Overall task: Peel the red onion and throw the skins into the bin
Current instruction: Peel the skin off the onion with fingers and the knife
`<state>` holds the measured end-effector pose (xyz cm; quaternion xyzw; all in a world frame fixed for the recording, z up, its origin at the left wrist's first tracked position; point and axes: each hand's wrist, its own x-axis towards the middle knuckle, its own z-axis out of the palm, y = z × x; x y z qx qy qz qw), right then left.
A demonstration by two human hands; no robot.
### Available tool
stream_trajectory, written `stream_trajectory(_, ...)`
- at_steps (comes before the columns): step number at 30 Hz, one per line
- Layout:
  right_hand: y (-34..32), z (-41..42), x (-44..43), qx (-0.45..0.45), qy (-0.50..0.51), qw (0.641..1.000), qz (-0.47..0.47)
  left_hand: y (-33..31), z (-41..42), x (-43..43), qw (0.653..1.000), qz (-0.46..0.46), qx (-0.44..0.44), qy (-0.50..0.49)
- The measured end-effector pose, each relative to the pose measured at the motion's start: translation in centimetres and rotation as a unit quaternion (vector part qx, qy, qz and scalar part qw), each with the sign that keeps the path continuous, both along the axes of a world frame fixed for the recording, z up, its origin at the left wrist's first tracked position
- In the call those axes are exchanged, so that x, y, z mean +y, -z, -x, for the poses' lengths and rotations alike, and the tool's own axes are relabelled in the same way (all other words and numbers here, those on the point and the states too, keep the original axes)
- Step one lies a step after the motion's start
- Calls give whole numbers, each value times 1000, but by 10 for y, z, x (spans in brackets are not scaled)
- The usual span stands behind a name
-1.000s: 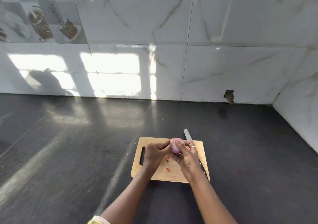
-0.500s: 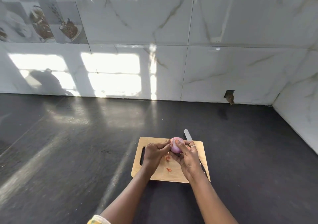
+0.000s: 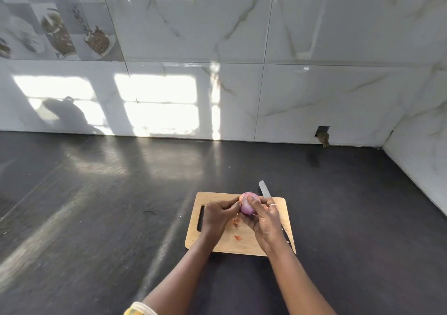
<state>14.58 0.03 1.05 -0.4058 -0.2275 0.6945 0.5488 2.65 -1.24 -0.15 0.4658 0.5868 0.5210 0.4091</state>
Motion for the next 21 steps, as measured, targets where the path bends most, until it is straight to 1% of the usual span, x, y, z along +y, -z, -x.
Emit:
stream_trajectory(12,0,-1,0,-11,-9,1000,-8,-3,0,-1,999,2,-33,-10)
stream_trajectory(17,1,-1,-1,-1,-6,1000,-1,0,-3,-1,999,-12,11,-37)
stream_trajectory(21,0,-2,1,9,-9,1000,15,0,-5,-1,999,-10,16,-50)
